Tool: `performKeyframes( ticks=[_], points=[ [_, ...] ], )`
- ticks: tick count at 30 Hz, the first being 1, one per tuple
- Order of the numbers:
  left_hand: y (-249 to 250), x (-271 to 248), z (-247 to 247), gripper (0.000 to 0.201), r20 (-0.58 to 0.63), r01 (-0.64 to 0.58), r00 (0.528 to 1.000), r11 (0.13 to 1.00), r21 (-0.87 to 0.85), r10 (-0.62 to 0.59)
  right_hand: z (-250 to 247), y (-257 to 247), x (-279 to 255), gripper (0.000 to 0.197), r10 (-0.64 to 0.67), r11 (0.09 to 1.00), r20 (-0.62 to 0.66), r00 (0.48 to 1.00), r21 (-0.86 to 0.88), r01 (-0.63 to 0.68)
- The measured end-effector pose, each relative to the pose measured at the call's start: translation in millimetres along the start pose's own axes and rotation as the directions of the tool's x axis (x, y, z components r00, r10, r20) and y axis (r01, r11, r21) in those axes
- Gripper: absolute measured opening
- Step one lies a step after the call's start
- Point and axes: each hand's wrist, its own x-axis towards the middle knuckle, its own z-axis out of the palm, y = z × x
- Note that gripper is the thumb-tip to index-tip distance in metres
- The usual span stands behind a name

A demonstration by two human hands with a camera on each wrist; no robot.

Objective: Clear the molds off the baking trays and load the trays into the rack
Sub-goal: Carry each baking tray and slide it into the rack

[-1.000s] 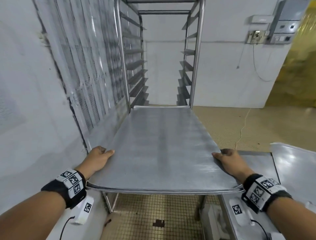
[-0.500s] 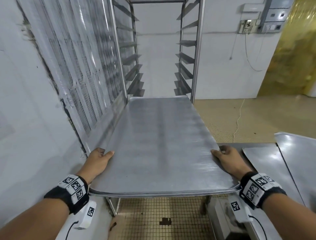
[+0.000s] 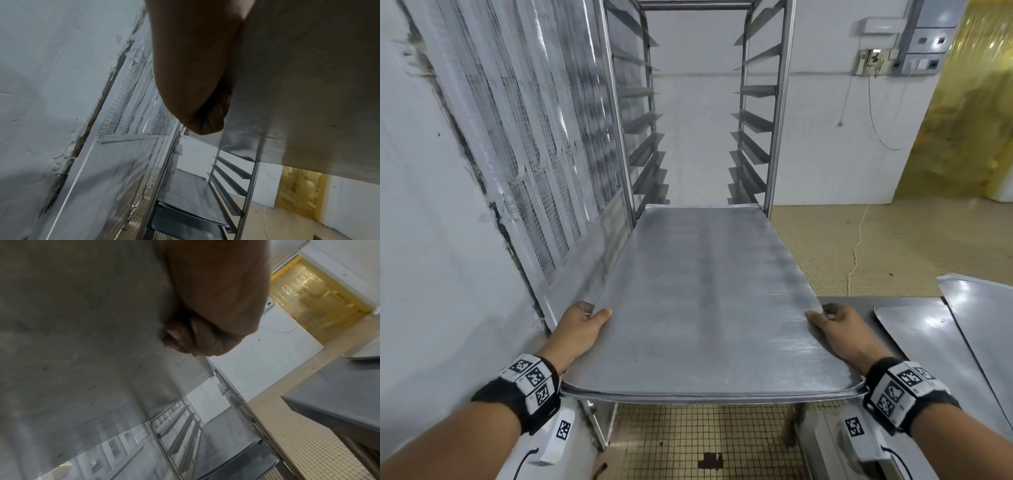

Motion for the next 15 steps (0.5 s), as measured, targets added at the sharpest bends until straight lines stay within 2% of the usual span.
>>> performKeyframes(
  ticks=[3, 10, 15],
  points=[
    [1, 12, 4, 0.021, 0.003, 0.000, 1.000, 1.000, 0.002, 0.000, 5, 10, 23, 0.041, 0.015, 1.000, 0.005, 1.000, 0.013, -0.015],
    [-2, 52, 17, 0.028, 0.015, 0.026, 1.000, 0.999, -0.023, -0.026, 14, 9, 65, 0.034, 0.027, 1.000, 0.007, 1.000, -0.001, -0.027],
    [-7, 79, 29, 0.031, 0.013, 0.052, 0.999, 0.999, -0.001, -0.052, 18, 24, 106, 0.055, 0.006, 0.994, -0.020, 1.000, -0.105, -0.008]
  ],
)
